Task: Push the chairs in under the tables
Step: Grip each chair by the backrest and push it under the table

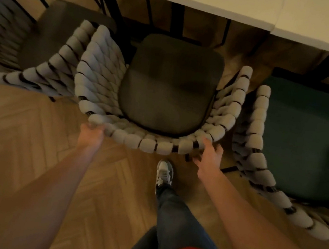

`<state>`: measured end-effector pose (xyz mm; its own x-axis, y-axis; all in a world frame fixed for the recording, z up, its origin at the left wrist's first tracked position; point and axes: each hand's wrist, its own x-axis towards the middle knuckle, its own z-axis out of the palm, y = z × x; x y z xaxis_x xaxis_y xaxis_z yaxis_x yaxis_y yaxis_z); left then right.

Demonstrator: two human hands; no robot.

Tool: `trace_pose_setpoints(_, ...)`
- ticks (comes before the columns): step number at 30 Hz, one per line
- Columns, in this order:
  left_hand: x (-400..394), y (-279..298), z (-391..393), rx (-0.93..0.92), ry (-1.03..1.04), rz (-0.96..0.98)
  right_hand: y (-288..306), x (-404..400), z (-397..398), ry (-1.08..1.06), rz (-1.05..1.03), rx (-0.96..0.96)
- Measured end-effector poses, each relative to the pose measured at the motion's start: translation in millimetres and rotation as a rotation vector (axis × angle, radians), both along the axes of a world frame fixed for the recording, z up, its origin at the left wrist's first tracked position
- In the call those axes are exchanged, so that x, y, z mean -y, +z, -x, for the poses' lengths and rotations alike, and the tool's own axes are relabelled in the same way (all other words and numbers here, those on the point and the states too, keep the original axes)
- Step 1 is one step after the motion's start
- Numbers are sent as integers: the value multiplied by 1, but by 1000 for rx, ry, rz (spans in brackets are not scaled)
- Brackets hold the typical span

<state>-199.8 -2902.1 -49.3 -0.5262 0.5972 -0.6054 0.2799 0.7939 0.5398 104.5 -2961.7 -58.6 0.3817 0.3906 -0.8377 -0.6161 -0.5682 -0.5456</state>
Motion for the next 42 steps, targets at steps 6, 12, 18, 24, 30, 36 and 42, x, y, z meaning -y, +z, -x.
trace_pose_setpoints(6, -59, -2, 44, -32, -30, 87, -6, -38, 32, -191, 71, 106)
trace_pose_setpoints(12, -109, -5, 71, -42, -150, 93, -7, -38, 55, -260, 103, 209)
trace_pose_setpoints(18, -152, -12, 98, -10, -313, 148, -13, -32, 89, -339, 70, 259)
trace_pose_setpoints(24, -173, -22, 112, 43, -393, 180, -16, -30, 95, -309, 38, 336)
trace_pose_setpoints(30, -174, -24, 109, -36, -420, 167, -16, -30, 94, -275, 35, 312)
trace_pose_setpoints(36, -179, -22, 121, -72, -429, 180, -18, -34, 100, -245, 8, 293)
trace_pose_setpoints(42, -184, -22, 130, -86, -403, 183, -19, -40, 107, -223, 12, 281)
